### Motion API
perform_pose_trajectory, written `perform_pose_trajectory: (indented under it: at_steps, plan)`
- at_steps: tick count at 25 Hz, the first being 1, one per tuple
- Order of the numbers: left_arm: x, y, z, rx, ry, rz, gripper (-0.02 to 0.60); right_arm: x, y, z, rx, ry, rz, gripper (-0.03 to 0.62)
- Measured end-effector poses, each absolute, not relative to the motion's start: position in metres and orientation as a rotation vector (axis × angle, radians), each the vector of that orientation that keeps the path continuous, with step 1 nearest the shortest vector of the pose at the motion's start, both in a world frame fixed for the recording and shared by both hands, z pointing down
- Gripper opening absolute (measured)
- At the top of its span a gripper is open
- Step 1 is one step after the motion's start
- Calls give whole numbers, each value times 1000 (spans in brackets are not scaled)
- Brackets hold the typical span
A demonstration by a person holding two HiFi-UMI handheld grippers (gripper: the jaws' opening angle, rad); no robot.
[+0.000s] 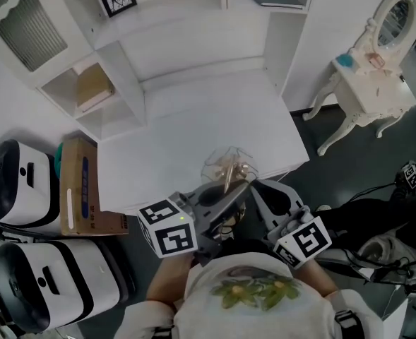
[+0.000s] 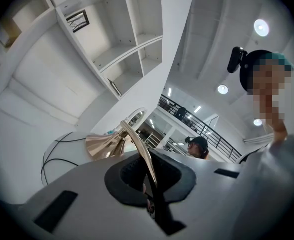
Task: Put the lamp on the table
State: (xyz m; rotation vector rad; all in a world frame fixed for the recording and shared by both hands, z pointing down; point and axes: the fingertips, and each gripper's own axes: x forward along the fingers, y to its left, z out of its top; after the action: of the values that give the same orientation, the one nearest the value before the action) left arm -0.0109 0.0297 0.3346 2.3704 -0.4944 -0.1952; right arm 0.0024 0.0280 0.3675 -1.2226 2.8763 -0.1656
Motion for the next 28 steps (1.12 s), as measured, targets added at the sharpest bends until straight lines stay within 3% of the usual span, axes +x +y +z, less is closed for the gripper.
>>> perform_pose_trajectory:
  at_steps: [28]
  plan:
    - [-26, -80, 333, 2379, -536, -186, 28, -20, -78, 369, -1132, 2901, -205, 35]
